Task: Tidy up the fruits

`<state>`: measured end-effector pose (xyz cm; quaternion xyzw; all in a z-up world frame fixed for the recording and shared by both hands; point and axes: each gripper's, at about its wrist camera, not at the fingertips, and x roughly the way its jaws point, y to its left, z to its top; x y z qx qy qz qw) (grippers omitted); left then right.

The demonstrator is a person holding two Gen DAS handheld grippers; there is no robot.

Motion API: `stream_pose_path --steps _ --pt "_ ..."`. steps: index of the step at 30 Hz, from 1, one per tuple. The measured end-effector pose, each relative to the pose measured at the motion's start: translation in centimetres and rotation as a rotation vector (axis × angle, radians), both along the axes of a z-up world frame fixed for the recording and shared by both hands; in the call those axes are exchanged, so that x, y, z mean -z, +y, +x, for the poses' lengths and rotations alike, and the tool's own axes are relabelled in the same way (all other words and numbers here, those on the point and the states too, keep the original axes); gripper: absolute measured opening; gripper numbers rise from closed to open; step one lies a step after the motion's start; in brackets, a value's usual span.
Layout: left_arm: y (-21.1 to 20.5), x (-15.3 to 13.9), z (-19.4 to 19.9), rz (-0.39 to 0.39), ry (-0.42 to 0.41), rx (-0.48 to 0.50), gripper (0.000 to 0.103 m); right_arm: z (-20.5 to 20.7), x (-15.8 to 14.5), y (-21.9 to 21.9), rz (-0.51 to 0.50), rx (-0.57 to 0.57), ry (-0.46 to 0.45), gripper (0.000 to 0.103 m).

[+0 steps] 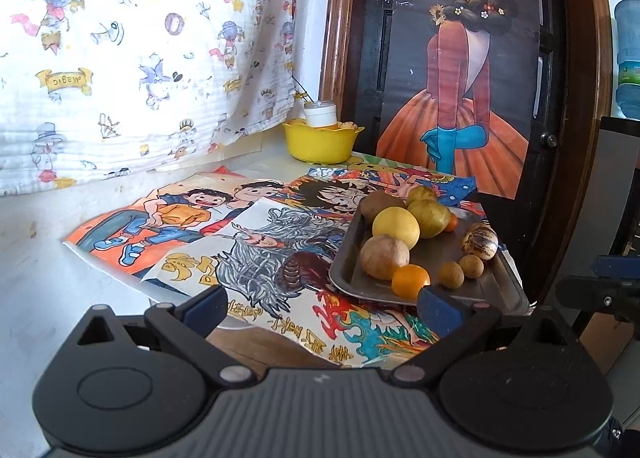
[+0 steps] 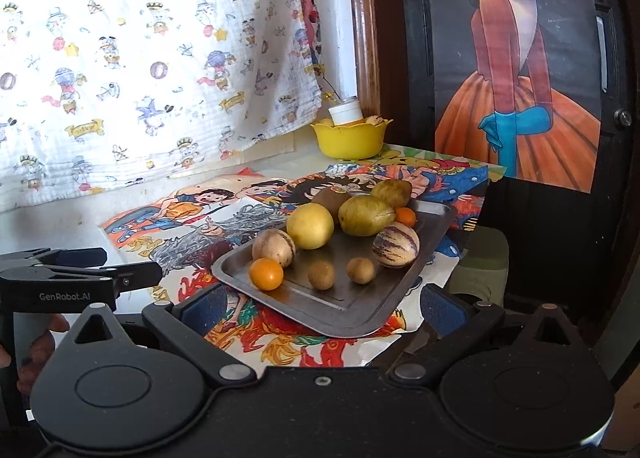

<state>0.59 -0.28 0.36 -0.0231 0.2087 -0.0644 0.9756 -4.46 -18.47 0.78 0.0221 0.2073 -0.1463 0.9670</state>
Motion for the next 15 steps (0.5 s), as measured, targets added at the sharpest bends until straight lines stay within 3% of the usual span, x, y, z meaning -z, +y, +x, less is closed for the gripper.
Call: stream_pose_path --steps 15 --pt "0.04 0.01 -0.52 0.002 -0.003 -0.005 0.103 -0.19 0.15 -0.25 0.020 0.012 -0.004 0.102"
